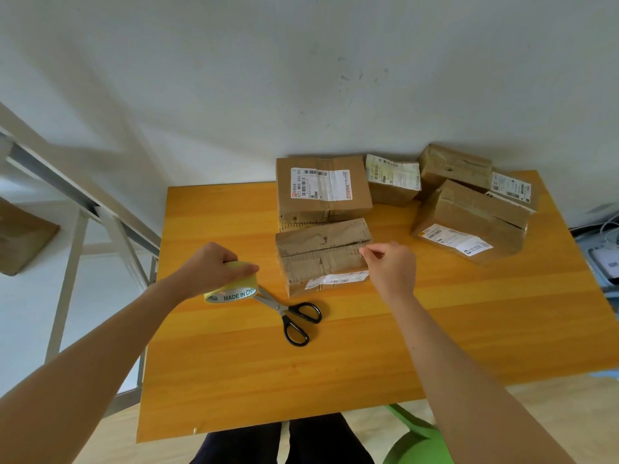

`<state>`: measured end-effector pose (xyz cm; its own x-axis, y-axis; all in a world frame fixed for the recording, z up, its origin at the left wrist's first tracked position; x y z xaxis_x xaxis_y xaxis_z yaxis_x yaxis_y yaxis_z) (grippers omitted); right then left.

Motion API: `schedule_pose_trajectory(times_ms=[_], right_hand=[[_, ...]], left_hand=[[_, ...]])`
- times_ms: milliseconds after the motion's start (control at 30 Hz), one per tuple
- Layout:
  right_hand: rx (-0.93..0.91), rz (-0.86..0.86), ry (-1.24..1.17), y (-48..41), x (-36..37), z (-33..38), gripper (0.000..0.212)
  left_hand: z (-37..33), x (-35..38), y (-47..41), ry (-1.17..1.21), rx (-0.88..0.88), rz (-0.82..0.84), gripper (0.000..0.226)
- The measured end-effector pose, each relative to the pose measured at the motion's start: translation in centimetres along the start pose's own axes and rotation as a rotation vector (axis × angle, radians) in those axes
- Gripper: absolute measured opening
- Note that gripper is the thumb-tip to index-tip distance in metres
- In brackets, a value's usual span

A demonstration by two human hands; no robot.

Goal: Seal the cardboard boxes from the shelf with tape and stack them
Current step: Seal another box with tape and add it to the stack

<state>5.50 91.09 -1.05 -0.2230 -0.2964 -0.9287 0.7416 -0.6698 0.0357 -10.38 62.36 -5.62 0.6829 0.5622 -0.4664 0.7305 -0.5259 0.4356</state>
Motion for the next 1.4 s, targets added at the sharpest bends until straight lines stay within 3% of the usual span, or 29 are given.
schedule_pose_trajectory(times_ms=[267, 433, 533, 633, 767, 867, 1167, 1400], right_hand=[[-0.117, -0.174, 0.182, 1.7, -0.7, 0.9, 0.014], [0.004, -0.165, 0.144, 1.7, -0.5, -0.5, 0.052], [-0.029, -0.191, 0.251, 1.6, -0.7, -0.4, 0.048], [-0.187, -0.208, 0.289, 2.8, 0.1, 2.2, 0.048], [-0.659, 0.087, 0.394, 6.5, 5.9, 8.6, 0.071], [-0.791, 0.173, 0.456, 8.1, 8.5, 10.0, 0.072], [-0.756, 0.162, 0.584, 6.5, 8.4, 6.1, 0.071], [-0.553, 0.168, 0.656, 4.8, 6.1, 1.1, 0.082]], left_hand=[[0.5, 1.0, -0.2, -0.032, 0.000, 0.038, 0.056], [0.5, 1.3, 0.0, 0.001, 0.034, 0.054, 0.057], [0.8, 1.4, 0.2, 0.024, 0.029, 0.056, 0.055], [0.8, 1.5, 0.4, 0.044, 0.030, 0.045, 0.056], [0.5, 1.5, 0.5, 0.049, 0.044, 0.046, 0.055], [0.3, 1.3, 0.6, 0.048, 0.050, 0.045, 0.055], [0.7, 1.6, 0.1, -0.039, 0.028, 0.060, 0.058], [1.1, 1.6, -0.9, -0.106, 0.007, 0.051, 0.060]])
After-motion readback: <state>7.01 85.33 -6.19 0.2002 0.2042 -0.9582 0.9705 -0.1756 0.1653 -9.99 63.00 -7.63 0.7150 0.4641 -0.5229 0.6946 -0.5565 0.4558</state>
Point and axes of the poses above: each hand's wrist, its own y-axis away from the middle knuckle, its own x-axis out of the palm, z = x × y, the point moved 9 cm from there along -y, towards the middle knuckle, and after that the axes turned 15 degrees about y, right-handed, at the moved point
